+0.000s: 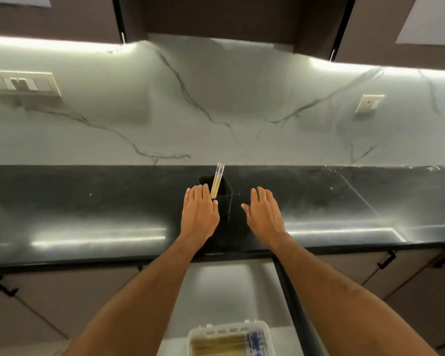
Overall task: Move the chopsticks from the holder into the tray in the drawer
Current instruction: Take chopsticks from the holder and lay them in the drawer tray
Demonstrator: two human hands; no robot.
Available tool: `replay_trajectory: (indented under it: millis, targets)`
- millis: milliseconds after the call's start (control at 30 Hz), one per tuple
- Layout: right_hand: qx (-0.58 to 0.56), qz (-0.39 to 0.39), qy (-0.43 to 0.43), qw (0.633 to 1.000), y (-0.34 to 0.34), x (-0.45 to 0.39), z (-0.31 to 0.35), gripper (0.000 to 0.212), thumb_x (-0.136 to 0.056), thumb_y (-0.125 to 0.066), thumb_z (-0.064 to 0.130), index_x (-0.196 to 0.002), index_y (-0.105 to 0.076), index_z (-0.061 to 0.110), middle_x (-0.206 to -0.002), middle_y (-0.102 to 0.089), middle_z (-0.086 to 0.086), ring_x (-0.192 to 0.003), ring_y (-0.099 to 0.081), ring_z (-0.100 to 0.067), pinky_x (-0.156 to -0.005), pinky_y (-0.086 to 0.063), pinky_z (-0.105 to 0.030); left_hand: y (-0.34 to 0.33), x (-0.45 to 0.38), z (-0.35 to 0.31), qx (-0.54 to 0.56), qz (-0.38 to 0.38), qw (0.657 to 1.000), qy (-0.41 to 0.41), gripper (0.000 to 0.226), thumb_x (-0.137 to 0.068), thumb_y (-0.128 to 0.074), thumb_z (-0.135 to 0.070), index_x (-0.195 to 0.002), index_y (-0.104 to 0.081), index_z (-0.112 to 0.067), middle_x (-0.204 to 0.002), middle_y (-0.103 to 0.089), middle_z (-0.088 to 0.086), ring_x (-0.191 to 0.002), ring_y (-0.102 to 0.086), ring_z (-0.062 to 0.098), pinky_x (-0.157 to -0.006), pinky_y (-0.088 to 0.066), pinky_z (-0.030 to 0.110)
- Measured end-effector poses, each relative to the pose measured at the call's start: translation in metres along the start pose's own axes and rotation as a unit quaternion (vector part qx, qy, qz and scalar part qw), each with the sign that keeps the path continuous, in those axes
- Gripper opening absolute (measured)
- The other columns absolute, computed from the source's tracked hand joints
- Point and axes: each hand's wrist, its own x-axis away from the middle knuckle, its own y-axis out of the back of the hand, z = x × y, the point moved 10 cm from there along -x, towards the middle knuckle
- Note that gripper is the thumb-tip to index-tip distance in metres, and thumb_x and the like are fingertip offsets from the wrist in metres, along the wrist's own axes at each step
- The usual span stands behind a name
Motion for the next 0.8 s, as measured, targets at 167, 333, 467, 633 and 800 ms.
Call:
replay_trajectory:
  millis: [167,333,467,633,800]
  targets:
    - [-0.014,-0.030,0.014,0.999,0.005,-0.058,0.002,0.054,-0.099,-0.060,0.038,-0.136,-0.051,0.001,-0.131,-0.059,-0.017,-0.120,-0.058,-0.030,-0.101,-0.053,-0.040,0.000,-0.056,-0.006,-0.023,-0.019,1.000,-0.003,0.053,-0.102,-0.047,-0.032,-0.145,-0.042,-0.002,-0.138,-0.054,0.013,-0.134,-0.049,0.026,-0.124,-0.028,0.044]
    - [-0.035,-0.017,0.025,0.999,-0.020,-0.112,0.004,0.055,-0.101,-0.057,0.040,-0.140,-0.048,0.002,-0.136,-0.057,-0.016,-0.126,-0.055,-0.029,-0.107,-0.050,-0.040,-0.028,-0.104,-0.004,-0.024,-0.011,1.000,-0.009,0.049,-0.104,-0.044,-0.032,-0.144,-0.042,-0.003,-0.141,-0.053,0.011,-0.136,-0.047,0.024,-0.125,-0.027,0.042]
    - [-0.057,0.004,0.033,0.998,-0.056,-0.151,0.004,0.057,-0.101,-0.056,0.040,-0.143,-0.045,0.003,-0.139,-0.055,-0.015,-0.128,-0.052,-0.028,-0.109,-0.047,-0.039,-0.071,-0.136,0.005,-0.026,0.012,1.000,-0.008,0.047,-0.105,-0.041,-0.031,-0.144,-0.042,-0.005,-0.141,-0.053,0.010,-0.136,-0.046,0.023,-0.125,-0.026,0.042]
    - [-0.102,0.045,0.021,0.994,-0.115,-0.189,-0.002,0.059,-0.102,-0.055,0.039,-0.147,-0.040,0.004,-0.142,-0.053,-0.014,-0.130,-0.050,-0.028,-0.110,-0.046,-0.038,-0.136,-0.162,0.018,-0.018,0.049,0.999,0.003,0.041,-0.105,-0.038,-0.030,-0.141,-0.045,-0.011,-0.135,-0.056,0.004,-0.131,-0.050,0.019,-0.123,-0.028,0.041]
    - [-0.208,0.102,-0.020,0.973,-0.170,-0.210,-0.008,0.061,-0.103,-0.055,0.034,-0.153,-0.035,0.004,-0.150,-0.048,-0.014,-0.140,-0.043,-0.028,-0.115,-0.039,-0.037,-0.179,-0.173,0.027,-0.003,0.055,0.998,0.016,0.031,-0.103,-0.045,-0.026,-0.130,-0.052,-0.013,-0.123,-0.061,0.001,-0.116,-0.056,0.016,-0.115,-0.037,0.034]
